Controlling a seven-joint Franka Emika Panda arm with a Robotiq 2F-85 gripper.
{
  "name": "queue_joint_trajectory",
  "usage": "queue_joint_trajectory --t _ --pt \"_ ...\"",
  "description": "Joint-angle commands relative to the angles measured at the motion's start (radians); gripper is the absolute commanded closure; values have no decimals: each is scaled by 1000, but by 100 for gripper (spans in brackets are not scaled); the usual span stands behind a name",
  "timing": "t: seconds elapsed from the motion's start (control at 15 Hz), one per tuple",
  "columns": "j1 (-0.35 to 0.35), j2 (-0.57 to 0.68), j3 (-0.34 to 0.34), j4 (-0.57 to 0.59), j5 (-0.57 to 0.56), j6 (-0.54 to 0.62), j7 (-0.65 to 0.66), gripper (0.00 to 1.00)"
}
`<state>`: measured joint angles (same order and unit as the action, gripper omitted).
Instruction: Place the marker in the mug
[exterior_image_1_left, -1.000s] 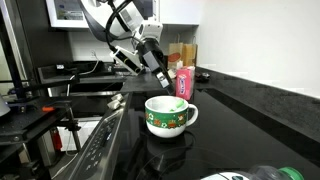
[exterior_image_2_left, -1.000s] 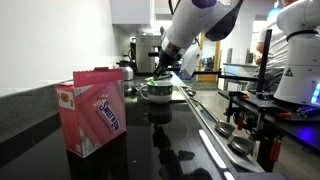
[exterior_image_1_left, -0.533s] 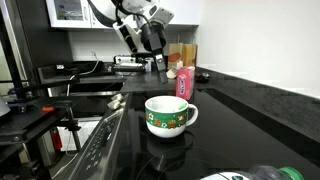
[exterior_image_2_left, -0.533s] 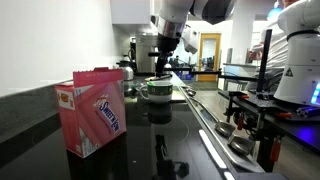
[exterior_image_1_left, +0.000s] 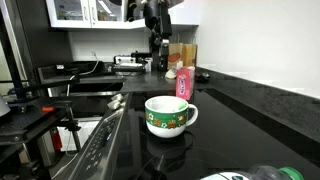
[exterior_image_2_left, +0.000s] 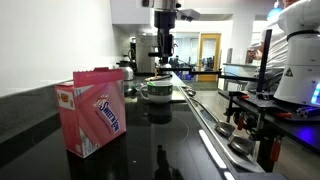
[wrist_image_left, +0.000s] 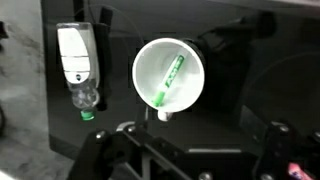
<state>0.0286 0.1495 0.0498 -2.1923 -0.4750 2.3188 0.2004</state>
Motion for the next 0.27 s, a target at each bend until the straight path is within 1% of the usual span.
queue_joint_trajectory --t 0.0,0.07,0.13,0.2 --pt "-2 -13 3 23 120 -102 -257 0" --pt "4 -16 -4 26 100 -113 -258 0" --pt "11 -20 -11 24 56 -110 -236 0" --pt "15 -25 -17 18 5 -83 -207 0"
